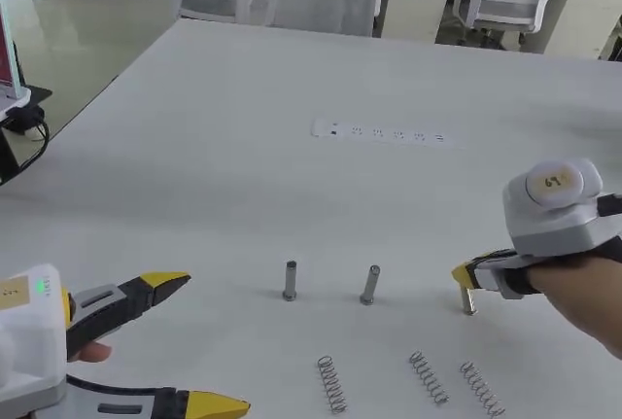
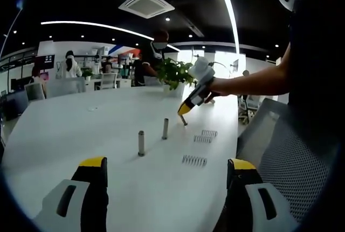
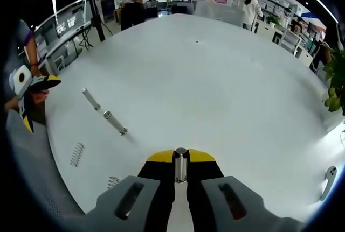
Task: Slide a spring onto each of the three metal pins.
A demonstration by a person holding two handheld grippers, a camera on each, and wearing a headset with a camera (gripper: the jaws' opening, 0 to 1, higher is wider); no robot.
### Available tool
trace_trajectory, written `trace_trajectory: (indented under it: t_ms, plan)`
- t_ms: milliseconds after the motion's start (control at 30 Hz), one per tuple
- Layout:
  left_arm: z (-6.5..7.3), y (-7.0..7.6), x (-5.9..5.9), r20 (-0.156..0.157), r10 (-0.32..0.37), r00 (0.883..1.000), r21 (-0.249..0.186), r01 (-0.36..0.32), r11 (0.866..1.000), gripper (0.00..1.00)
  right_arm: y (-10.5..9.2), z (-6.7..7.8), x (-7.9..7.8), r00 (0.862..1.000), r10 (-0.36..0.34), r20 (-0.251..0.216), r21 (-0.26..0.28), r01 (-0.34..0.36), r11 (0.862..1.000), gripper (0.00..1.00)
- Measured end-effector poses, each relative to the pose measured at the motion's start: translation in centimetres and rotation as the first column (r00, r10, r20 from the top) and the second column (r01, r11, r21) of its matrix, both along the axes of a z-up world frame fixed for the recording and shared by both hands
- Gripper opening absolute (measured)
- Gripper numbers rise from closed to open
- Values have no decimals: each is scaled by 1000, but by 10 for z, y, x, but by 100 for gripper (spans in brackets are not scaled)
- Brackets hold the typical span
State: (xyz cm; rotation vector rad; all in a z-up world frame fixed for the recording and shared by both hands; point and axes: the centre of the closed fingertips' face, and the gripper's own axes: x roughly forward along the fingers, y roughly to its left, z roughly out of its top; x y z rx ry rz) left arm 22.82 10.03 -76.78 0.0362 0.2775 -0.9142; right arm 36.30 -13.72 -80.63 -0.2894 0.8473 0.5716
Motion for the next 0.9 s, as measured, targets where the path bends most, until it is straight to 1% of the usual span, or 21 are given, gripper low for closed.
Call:
trace_trajectory:
  t_ms: [500,600,900]
  plan:
    - [1,-1,-1,4,-4,1000,2,4,1000,89,-1,2,-4,1000,-4,10,8,4,1000,3]
    - [1,-1,-2,3,-8,1000,8,8,1000,89,-1,4,-5,1000,-4,22,19,4,1000,3]
    - [5,0,-2,8,-8,1000,14,8,1000,88,0,3,-4,999,-6,37,39,5,999,3]
